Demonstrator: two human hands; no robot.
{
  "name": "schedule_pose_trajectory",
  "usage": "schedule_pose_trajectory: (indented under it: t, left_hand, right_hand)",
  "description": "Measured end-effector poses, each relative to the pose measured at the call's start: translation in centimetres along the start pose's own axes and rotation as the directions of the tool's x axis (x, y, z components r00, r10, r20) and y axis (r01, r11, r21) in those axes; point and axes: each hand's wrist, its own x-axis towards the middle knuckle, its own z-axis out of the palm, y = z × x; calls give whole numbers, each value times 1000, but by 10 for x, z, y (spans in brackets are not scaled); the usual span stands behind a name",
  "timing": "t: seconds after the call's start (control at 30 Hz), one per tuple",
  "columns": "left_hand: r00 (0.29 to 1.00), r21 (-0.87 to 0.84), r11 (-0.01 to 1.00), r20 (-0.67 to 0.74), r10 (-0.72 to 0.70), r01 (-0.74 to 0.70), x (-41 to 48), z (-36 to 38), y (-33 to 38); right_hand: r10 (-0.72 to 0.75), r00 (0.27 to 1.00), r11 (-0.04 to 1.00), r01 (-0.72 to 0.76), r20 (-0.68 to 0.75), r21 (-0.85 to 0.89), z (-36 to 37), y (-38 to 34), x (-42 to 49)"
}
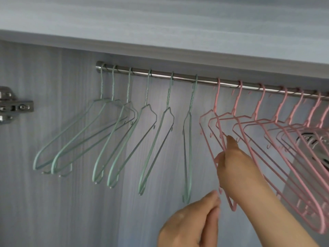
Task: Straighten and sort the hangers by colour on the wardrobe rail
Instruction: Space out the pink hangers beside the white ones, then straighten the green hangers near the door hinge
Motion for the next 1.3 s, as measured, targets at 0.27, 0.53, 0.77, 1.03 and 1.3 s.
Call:
schedule_pose_trajectory:
  t: [0.27, 0.53, 0.77, 1.03, 1.3]
  left_hand:
    - [942, 129, 974, -257, 216, -188, 13, -25, 21]
    - [985, 151, 988, -171, 20, 6, 7, -10, 18]
    - [988, 226, 974, -152, 26, 9, 8, -7, 24]
    - [998, 133, 991, -60, 27, -19, 10, -15, 29]
    - [994, 47, 993, -2, 107, -107, 15, -48, 13]
  right_hand:
    - [-210, 959, 975, 192, -191, -109, -16, -19, -23]
    - [-350, 934, 937, 350, 70, 10, 4, -42, -38]
    - [-239, 944, 959, 266, 228, -97, -5, -47, -22]
    - [-141, 964, 978, 171, 226, -121, 6, -52, -6]
    - [-227, 973, 945, 228, 29, -234, 11, -75, -15]
